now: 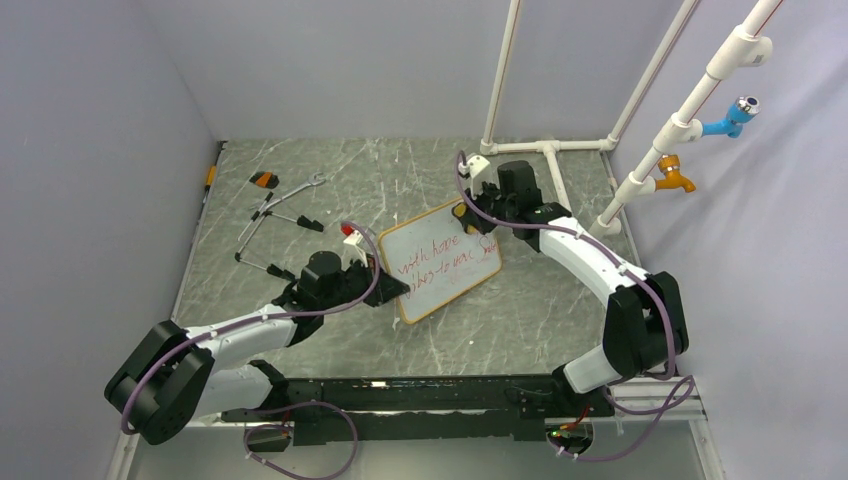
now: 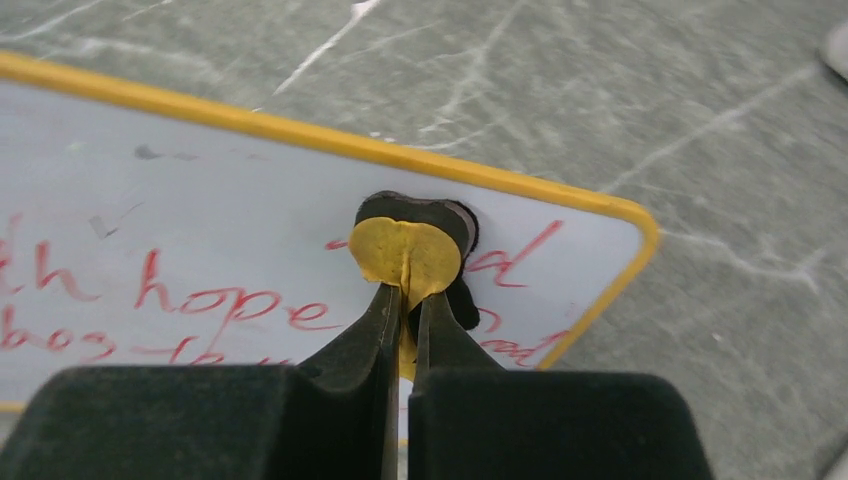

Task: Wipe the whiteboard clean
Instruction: Erase the whiteboard at the center of the board.

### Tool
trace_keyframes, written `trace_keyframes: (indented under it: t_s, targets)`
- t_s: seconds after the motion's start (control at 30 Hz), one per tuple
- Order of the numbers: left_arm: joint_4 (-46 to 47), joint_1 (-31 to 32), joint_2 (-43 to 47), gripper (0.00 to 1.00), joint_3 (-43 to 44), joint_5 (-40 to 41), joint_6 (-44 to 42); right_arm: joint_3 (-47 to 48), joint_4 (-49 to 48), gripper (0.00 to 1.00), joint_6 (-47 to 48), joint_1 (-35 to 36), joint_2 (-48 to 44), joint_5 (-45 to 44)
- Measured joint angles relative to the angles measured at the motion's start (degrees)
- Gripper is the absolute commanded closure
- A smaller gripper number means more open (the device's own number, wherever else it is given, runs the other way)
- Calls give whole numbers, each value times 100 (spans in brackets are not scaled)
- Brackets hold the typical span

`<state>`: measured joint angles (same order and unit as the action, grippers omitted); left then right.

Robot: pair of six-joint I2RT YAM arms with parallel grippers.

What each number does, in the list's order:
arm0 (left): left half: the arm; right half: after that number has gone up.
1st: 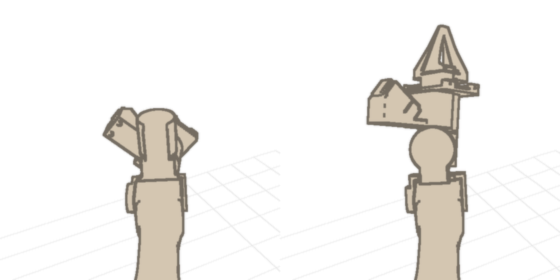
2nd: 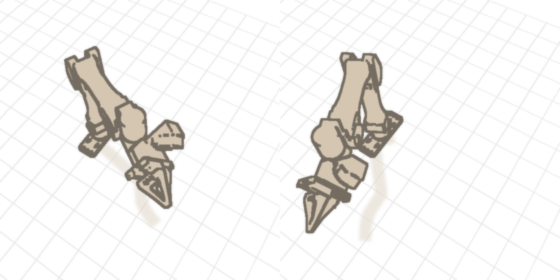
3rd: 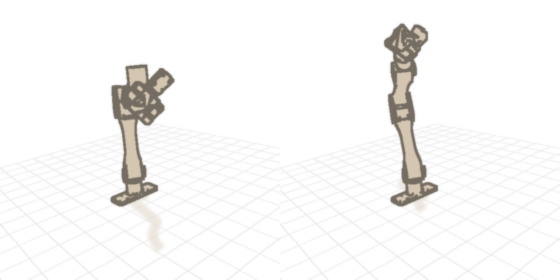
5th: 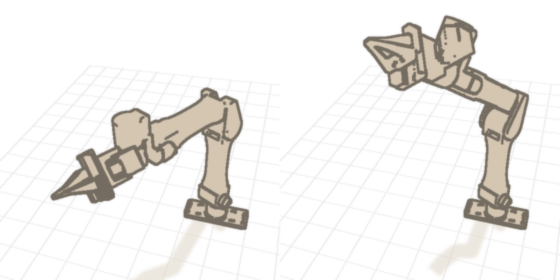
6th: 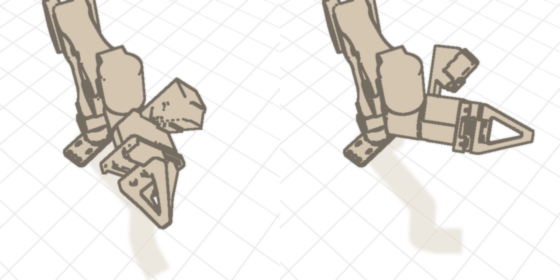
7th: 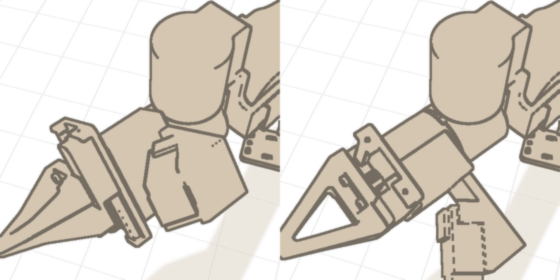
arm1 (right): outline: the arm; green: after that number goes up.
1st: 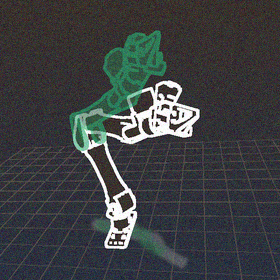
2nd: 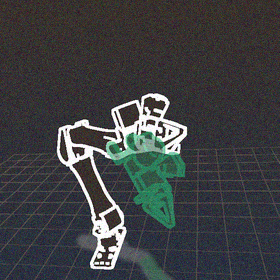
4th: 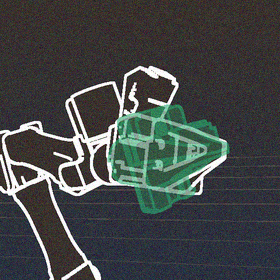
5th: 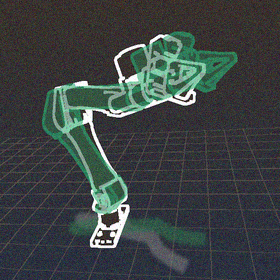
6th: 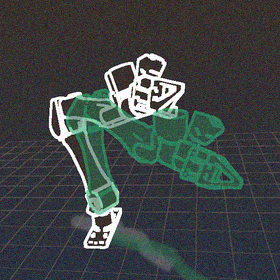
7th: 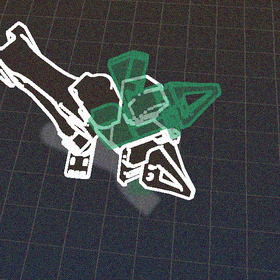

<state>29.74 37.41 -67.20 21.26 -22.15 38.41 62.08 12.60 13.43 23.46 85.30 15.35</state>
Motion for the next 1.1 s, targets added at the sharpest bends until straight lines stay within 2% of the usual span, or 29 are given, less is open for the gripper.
trace_keyframes:
  t_s: [0.17,0.27,0.53,0.67,0.77,0.97,1.1]
  targets:
    - [24,-2,0,100,-39,9,0,2,304,100,463,52,-2,946]
    - [20,-2,0,100,-39,20,-2,2,378,100,450,149,-2,1119]
    - [90,-2,0,100,-39,109,-4,-68,-7,100,-295,286,-39,-225]
    - [101,-2,0,100,-39,105,-7,-61,-42,100,-286,249,-9,-485]
    - [96,-2,0,100,-39,98,-4,-15,46,100,-26,247,13,-186]
    - [87,-2,0,100,-39,87,-26,2,409,100,463,254,26,1130]
    - [85,-2,0,100,-39,96,-37,-2,398,100,223,308,26,1093]
